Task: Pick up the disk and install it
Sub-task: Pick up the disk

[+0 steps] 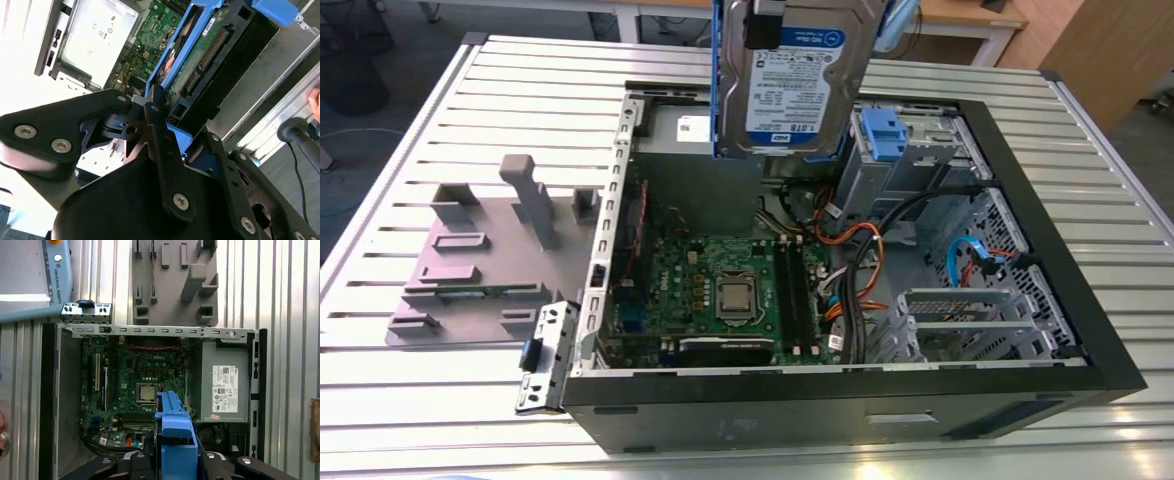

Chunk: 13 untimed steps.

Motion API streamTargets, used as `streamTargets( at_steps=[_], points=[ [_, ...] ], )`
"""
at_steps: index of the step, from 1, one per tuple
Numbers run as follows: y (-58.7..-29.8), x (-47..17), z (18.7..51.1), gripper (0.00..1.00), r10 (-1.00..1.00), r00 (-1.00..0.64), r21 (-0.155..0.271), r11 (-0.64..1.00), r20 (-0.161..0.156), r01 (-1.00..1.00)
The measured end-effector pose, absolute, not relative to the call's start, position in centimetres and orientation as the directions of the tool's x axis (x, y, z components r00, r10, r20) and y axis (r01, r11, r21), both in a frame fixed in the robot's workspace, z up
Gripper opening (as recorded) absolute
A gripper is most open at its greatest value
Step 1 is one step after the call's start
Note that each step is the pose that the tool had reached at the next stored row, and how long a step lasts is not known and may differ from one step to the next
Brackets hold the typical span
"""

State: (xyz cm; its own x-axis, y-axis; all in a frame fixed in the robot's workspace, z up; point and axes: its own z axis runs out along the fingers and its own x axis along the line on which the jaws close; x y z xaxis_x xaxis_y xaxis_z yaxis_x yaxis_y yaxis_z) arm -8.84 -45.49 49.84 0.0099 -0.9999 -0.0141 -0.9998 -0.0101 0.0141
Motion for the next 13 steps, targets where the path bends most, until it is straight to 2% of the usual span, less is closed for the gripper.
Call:
streamTargets(
  at_steps=[1, 13],
  points=[
    [-47.35, -8.84, 49.72, 0.36, -1.000, 0.010, 0.014, -0.010, 0.017, -1.000],
    [-48.32, -8.84, 49.71, 0.36, -1.000, 0.010, 0.014, -0.010, 0.023, -1.000]
  ],
)
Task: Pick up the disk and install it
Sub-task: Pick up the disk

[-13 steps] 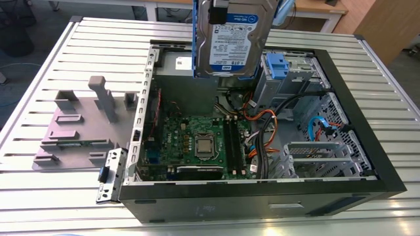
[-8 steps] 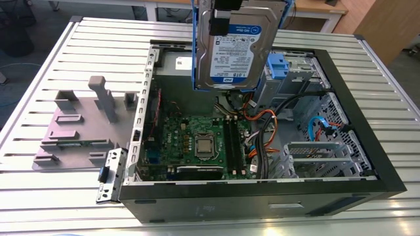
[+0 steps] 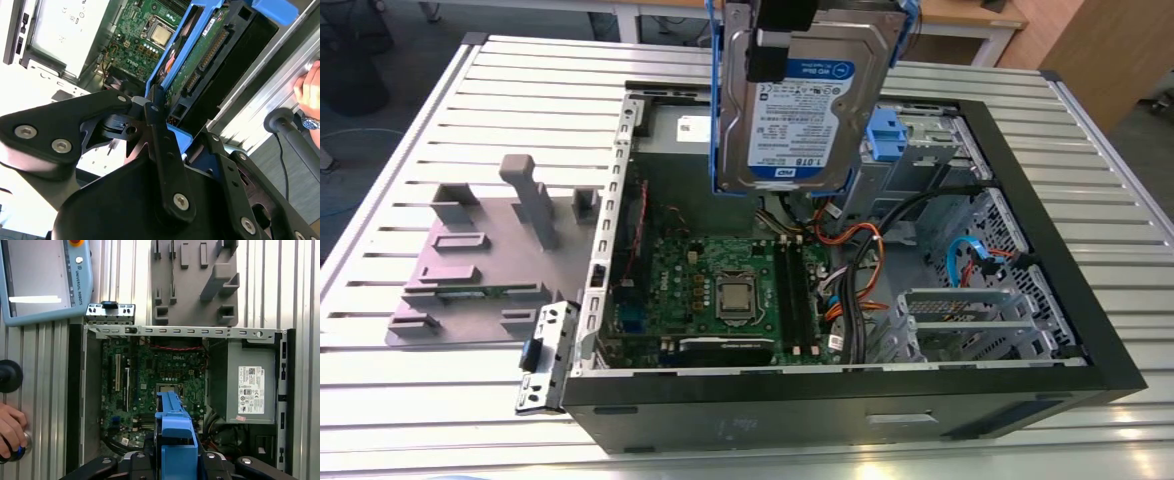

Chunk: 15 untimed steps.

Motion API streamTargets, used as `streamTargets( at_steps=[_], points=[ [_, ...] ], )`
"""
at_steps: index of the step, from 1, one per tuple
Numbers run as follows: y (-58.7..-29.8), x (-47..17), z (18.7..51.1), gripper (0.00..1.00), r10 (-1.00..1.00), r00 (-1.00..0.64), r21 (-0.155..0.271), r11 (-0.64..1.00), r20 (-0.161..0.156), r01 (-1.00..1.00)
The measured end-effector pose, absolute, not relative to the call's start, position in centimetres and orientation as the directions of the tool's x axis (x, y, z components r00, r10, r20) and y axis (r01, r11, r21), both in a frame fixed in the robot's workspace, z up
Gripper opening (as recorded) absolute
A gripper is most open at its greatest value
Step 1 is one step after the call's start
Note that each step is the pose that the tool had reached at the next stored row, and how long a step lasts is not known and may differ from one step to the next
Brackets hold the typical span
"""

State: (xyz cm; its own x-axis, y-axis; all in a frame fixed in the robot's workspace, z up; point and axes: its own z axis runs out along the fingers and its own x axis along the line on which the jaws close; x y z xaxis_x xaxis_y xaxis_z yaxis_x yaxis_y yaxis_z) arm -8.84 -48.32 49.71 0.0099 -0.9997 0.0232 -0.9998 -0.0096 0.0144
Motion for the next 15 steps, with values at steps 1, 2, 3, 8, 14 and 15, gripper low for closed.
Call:
streamTargets(
  at_steps=[1, 2, 3, 8, 14, 15],
  points=[
    [-48.36, -8.84, 49.71, 0.36, -1.000, 0.010, 0.014, -0.010, 0.023, -1.000],
    [-48.39, -8.84, 49.71, 0.36, -1.000, 0.010, 0.014, -0.010, 0.023, -1.000],
    [-48.43, -8.84, 49.71, 0.36, -1.000, 0.010, 0.014, -0.010, 0.023, -1.000],
    [-48.59, -8.84, 49.71, 0.36, -1.000, 0.010, 0.014, -0.010, 0.023, -1.000],
    [-48.77, -8.84, 49.71, 0.36, -1.000, 0.010, 0.014, -0.010, 0.023, -1.000],
    [-48.78, -8.84, 49.71, 0.36, -1.000, 0.010, 0.014, -0.010, 0.023, -1.000]
  ],
)
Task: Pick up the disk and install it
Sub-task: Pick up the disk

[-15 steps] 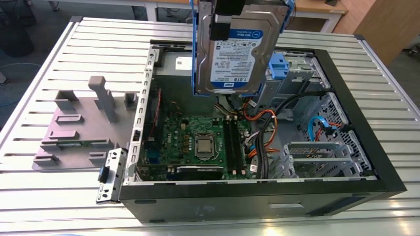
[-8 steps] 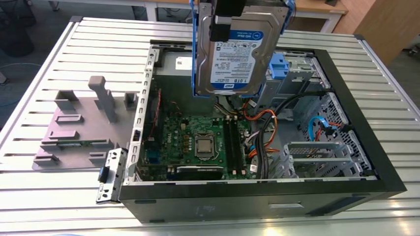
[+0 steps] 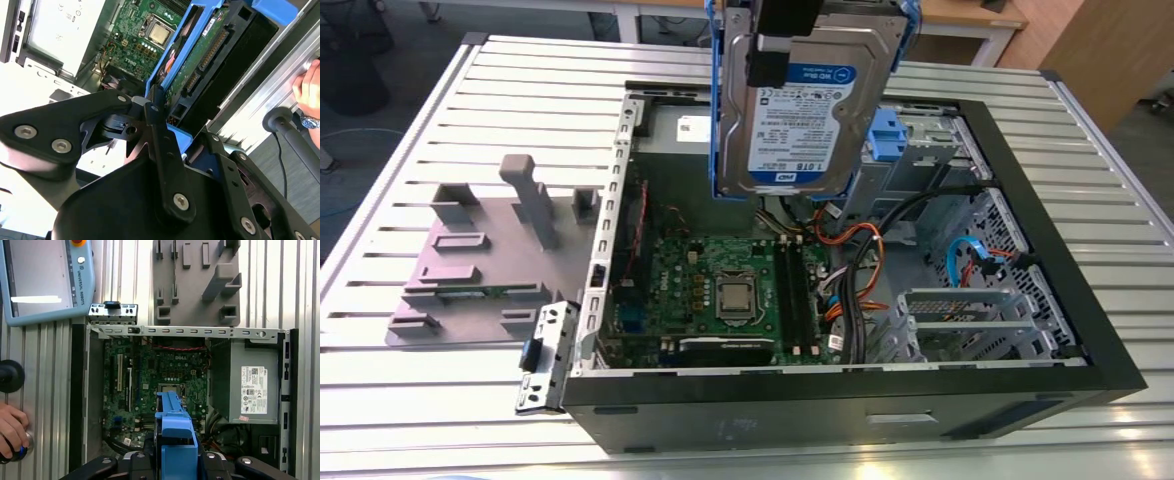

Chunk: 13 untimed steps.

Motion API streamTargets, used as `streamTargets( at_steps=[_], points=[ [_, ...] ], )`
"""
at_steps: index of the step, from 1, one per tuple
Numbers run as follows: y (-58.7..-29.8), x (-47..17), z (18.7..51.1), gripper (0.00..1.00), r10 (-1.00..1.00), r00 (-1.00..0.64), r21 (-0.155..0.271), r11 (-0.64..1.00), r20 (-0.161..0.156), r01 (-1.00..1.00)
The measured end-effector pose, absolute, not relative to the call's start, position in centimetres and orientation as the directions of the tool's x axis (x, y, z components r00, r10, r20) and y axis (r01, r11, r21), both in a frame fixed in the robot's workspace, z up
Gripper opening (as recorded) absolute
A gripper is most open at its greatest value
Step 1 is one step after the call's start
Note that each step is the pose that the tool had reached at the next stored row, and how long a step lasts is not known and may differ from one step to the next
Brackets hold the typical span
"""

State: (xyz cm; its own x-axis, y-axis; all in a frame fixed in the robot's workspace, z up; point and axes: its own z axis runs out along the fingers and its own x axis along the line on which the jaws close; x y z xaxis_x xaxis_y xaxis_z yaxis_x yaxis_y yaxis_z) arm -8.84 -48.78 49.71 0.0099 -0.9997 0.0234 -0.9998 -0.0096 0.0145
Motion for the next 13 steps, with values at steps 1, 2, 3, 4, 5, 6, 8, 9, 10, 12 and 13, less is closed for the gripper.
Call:
streamTargets(
  at_steps=[1, 2, 3, 4, 5, 6, 8, 9, 10, 12, 13],
  points=[
    [-48.96, -8.84, 49.70, 0.36, -1.000, 0.010, 0.014, -0.010, 0.023, -1.000],
    [-49.13, -8.84, 49.70, 0.36, -1.000, 0.010, 0.014, -0.010, 0.023, -1.000],
    [-49.15, -8.84, 49.69, 0.36, -1.000, 0.010, 0.014, -0.010, 0.023, -1.000],
    [-49.17, -8.84, 49.69, 0.36, -1.000, 0.010, 0.014, -0.010, 0.023, -1.000],
    [-49.19, -8.84, 49.68, 0.36, -1.000, 0.010, 0.014, -0.010, 0.023, -1.000],
    [-49.22, -8.84, 49.68, 0.36, -1.000, 0.010, 0.014, -0.010, 0.023, -1.000],
    [-49.30, -8.84, 49.66, 0.36, -1.000, 0.010, 0.014, -0.010, 0.023, -1.000],
    [-49.34, -8.84, 49.65, 0.36, -1.000, 0.010, 0.014, -0.010, 0.023, -1.000],
    [-49.37, -8.84, 49.64, 0.36, -1.000, 0.010, 0.014, -0.010, 0.023, -1.000],
    [-49.47, -8.83, 49.61, 0.36, -1.000, 0.010, 0.014, -0.010, 0.022, -1.000],
    [-49.53, -8.83, 49.59, 0.36, -1.000, 0.010, 0.014, -0.010, 0.021, -1.000]
  ],
)
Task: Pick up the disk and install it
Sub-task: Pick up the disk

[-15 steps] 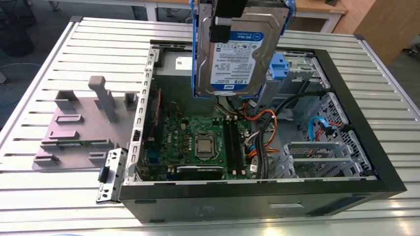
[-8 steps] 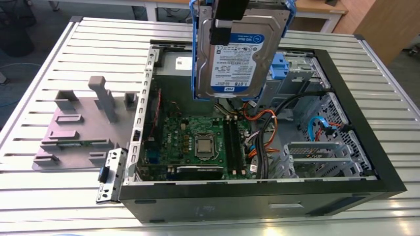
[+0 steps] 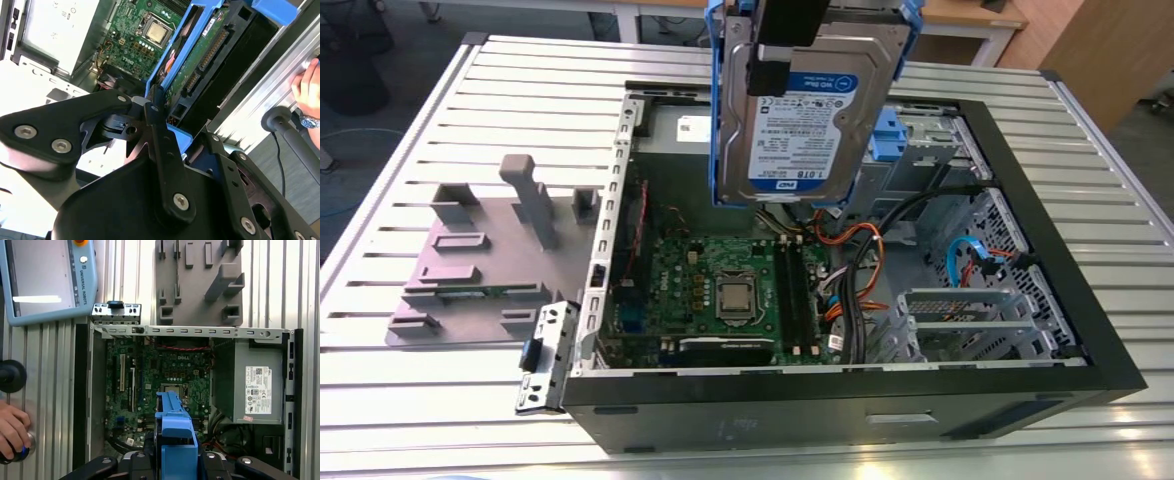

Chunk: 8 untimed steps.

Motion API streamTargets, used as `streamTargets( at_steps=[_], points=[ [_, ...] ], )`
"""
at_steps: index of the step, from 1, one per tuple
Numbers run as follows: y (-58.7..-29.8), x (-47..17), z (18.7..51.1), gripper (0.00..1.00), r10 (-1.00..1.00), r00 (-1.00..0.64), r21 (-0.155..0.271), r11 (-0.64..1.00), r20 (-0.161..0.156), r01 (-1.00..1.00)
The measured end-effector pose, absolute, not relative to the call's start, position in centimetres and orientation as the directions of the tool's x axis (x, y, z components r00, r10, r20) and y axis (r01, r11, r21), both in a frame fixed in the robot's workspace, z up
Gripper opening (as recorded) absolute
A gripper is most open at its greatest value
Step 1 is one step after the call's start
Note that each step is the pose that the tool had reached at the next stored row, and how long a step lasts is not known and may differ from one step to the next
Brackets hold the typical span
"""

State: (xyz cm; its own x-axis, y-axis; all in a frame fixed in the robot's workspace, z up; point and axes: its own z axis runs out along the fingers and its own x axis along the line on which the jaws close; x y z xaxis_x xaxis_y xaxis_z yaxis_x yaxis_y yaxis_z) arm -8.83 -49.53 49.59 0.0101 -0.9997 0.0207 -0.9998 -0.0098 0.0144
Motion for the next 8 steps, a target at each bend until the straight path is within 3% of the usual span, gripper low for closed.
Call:
streamTargets(
  at_steps=[8],
  points=[
    [-49.92, -8.82, 49.34, 0.36, -1.000, 0.002, 0.014, -0.002, -0.009, -1.000]
  ],
)
